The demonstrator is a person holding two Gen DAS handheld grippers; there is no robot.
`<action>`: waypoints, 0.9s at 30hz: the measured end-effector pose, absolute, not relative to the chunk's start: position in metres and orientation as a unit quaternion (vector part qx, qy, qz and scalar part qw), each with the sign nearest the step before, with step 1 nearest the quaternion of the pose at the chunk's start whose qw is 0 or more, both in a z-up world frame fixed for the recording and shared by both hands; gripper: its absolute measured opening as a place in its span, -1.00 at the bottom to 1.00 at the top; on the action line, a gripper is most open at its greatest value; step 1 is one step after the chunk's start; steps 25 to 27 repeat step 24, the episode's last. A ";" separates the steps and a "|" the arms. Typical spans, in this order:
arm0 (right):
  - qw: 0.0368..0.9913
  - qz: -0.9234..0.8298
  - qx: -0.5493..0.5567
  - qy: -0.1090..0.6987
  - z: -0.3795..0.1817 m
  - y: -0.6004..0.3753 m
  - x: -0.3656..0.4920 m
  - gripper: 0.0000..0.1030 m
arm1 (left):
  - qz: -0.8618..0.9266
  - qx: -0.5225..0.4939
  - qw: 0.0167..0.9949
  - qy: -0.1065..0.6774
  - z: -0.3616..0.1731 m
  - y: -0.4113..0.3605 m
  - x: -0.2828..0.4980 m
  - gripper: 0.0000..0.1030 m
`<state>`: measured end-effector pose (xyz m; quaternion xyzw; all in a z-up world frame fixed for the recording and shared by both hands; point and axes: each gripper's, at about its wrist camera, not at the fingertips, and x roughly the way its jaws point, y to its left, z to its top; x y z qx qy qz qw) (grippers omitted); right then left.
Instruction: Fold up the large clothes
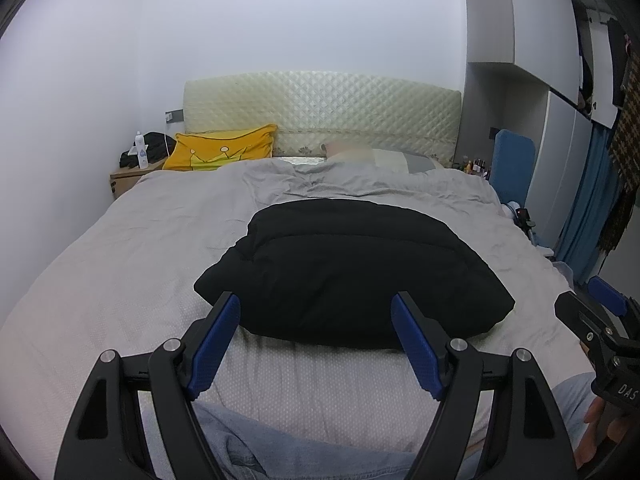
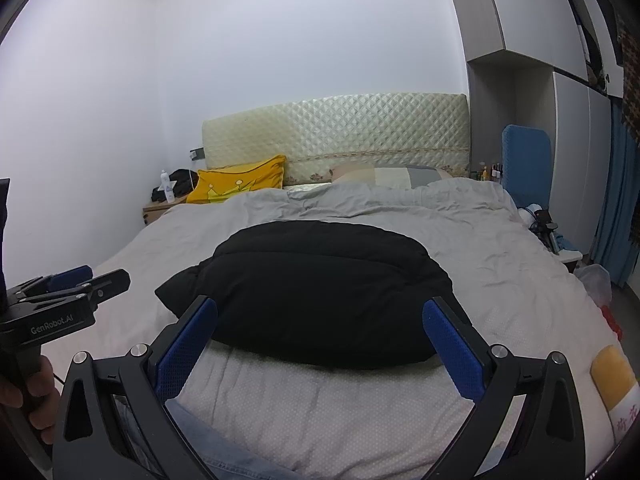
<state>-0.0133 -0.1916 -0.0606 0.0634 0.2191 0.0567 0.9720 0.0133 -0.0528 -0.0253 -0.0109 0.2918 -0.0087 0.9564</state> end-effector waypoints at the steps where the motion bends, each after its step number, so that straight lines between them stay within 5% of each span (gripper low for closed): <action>1: 0.972 0.057 0.063 0.219 -0.061 -0.192 -0.014 0.99 | -0.008 -0.011 0.956 0.292 -0.025 -0.053 0.014 0.53; 27: 0.972 0.052 0.061 0.223 -0.064 -0.193 -0.011 0.99 | -0.002 -0.014 0.955 0.297 -0.026 -0.054 0.014 0.55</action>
